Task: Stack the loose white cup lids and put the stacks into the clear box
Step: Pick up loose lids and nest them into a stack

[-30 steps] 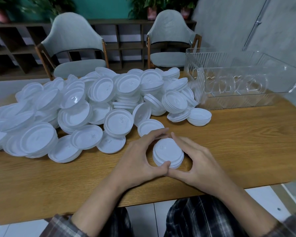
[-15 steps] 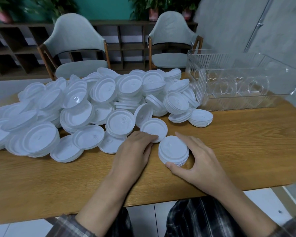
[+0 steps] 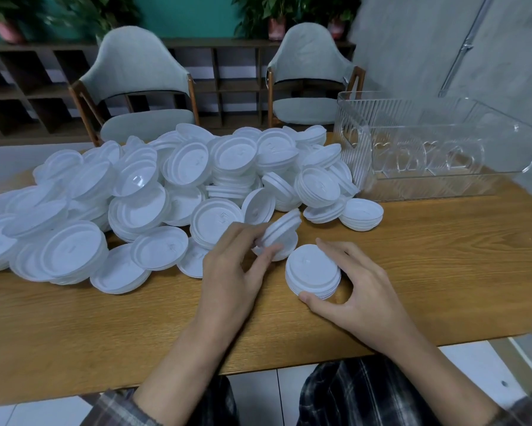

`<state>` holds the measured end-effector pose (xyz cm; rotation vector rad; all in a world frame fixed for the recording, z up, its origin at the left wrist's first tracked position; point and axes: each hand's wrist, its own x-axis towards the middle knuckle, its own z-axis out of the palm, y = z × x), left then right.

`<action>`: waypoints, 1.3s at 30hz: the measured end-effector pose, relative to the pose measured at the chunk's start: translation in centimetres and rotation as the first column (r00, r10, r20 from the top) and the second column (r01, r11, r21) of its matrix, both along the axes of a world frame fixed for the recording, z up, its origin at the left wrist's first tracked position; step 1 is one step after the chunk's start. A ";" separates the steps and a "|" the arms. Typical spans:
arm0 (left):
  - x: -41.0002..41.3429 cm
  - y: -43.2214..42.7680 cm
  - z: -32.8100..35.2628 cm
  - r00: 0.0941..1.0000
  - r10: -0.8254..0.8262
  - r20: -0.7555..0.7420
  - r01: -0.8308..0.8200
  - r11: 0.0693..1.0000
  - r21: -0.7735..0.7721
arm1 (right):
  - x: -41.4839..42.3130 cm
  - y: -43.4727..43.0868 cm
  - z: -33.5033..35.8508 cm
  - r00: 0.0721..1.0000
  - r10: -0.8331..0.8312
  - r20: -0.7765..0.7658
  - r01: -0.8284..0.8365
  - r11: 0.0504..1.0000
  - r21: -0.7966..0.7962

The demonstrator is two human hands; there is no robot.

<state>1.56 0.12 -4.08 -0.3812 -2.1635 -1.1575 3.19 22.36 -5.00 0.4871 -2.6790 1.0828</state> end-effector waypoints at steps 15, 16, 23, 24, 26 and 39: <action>0.8 0.8 1.0 0.915 -0.272 0.297 0.159 0.922 0.353 | -0.1 -0.1 0.4 0.992 0.113 0.058 -0.108 0.990 -0.088; 0.7 0.8 0.9 0.924 -0.241 0.296 0.154 0.945 0.289 | -0.1 0.0 0.4 0.991 0.118 0.060 -0.113 0.990 -0.088; 0.4 1.0 0.4 0.946 -0.198 0.258 0.166 0.976 0.139 | -0.1 0.1 0.2 0.992 0.119 0.041 -0.117 0.992 -0.048; 0.5 1.0 0.4 0.940 -0.202 0.277 0.163 0.974 0.155 | -0.2 0.1 0.1 0.992 0.120 0.035 -0.119 0.992 -0.042; 0.5 1.1 0.4 0.929 -0.210 0.306 0.158 0.970 0.186 | -0.2 0.1 0.0 0.993 0.117 0.029 -0.116 0.993 -0.037; 0.3 1.3 0.4 0.934 -0.165 0.316 0.123 0.981 0.150 | -0.1 -0.1 -0.2 0.994 0.096 0.057 -0.097 0.995 0.006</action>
